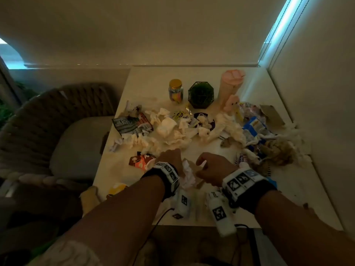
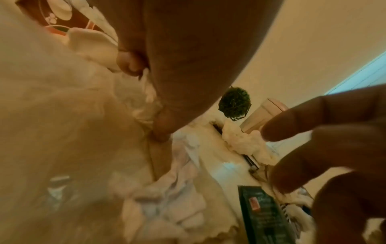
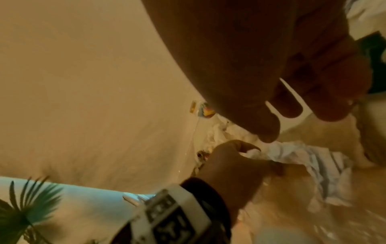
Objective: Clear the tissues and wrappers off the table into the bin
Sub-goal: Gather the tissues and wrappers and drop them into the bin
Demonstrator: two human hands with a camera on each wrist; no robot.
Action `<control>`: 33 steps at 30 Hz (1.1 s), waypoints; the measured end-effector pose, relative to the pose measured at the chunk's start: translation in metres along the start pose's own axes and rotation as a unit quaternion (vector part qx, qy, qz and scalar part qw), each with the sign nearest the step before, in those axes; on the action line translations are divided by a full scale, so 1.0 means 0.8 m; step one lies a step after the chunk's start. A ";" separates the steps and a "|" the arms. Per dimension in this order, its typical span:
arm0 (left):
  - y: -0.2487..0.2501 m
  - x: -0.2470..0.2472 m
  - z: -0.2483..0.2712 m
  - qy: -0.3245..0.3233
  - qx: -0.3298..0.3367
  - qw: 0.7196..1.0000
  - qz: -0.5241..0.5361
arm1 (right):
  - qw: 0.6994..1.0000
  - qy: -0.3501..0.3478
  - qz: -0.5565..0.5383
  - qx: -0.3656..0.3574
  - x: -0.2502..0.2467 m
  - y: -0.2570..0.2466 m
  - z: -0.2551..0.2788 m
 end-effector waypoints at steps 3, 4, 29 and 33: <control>-0.009 -0.011 0.001 0.026 -0.014 0.996 0.081 | 0.999 0.015 0.050 0.004 0.012 -0.009 -0.016; -0.013 -0.021 0.003 0.044 -0.023 0.992 0.112 | 0.998 0.021 0.064 -0.002 0.018 -0.016 -0.020; -0.079 -0.004 0.124 -0.031 -0.062 0.993 0.092 | 0.981 0.105 -0.156 0.036 -0.031 -0.001 -0.028; -0.072 0.019 0.114 -0.012 -0.093 0.992 0.081 | 0.998 0.044 -0.042 0.002 -0.027 -0.010 -0.020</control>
Point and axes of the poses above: each hand's wrist, its own z-axis away from the middle knuckle, its own x-axis out of the palm, y = z × x, the point moved 5 cm from there along -z, towards the middle knuckle, and after that the axes turned 3 degrees about y, right-handed, at the moved point
